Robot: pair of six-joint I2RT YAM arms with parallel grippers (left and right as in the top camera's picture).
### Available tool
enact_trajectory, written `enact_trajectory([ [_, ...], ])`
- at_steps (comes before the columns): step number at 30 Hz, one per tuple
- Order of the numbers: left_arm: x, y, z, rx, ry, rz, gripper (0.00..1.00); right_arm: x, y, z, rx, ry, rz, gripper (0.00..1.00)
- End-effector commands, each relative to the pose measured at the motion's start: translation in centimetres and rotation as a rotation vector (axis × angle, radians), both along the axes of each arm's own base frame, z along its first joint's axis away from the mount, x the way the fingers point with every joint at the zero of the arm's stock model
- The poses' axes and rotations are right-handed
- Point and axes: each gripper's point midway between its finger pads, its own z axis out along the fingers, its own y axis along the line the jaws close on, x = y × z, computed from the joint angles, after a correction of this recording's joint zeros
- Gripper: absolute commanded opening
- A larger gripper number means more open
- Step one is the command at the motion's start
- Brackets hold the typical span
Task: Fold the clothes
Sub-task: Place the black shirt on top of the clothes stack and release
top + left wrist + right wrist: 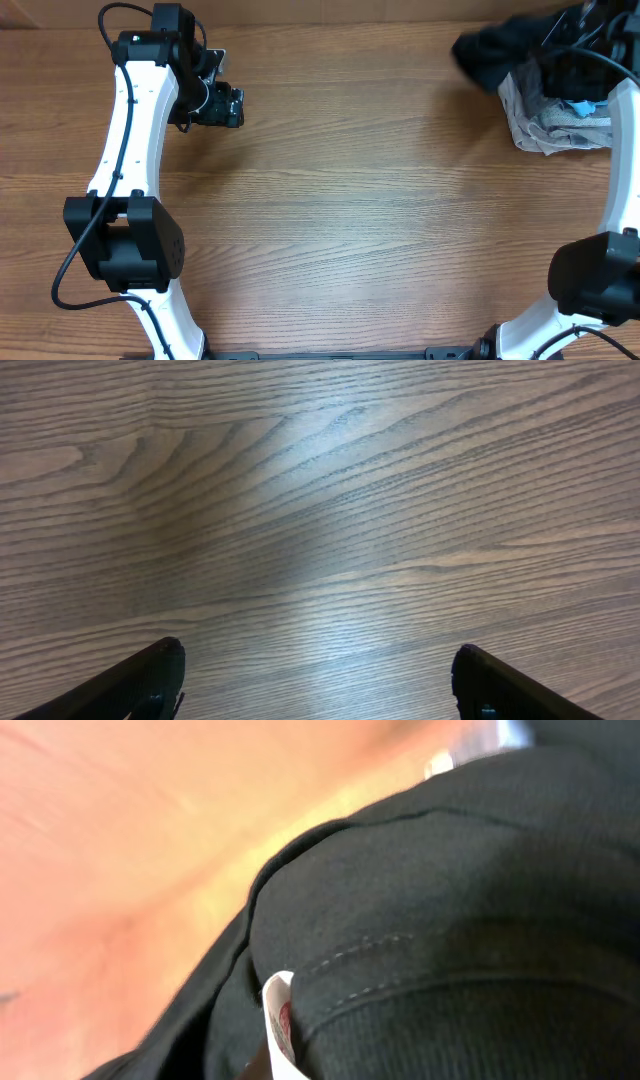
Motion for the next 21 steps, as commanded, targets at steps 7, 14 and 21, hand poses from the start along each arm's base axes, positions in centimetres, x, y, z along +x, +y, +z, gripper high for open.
enact_trajectory([
  [7, 0.3, -0.5, 0.6, -0.01, -0.033, -0.011, 0.88, 2.3, -4.8, 8.0, -0.244, -0.296, -0.091, 0.04],
  [14, 0.6, -0.5, 0.7, -0.01, -0.044, -0.011, 0.88, 4.4, -10.5, 7.9, -0.297, -0.373, -0.192, 0.04],
  [21, 0.8, -0.5, 0.8, -0.013, -0.052, -0.01, 0.88, 6.3, -14.0, 3.5, -0.256, -0.374, -0.112, 0.04],
])
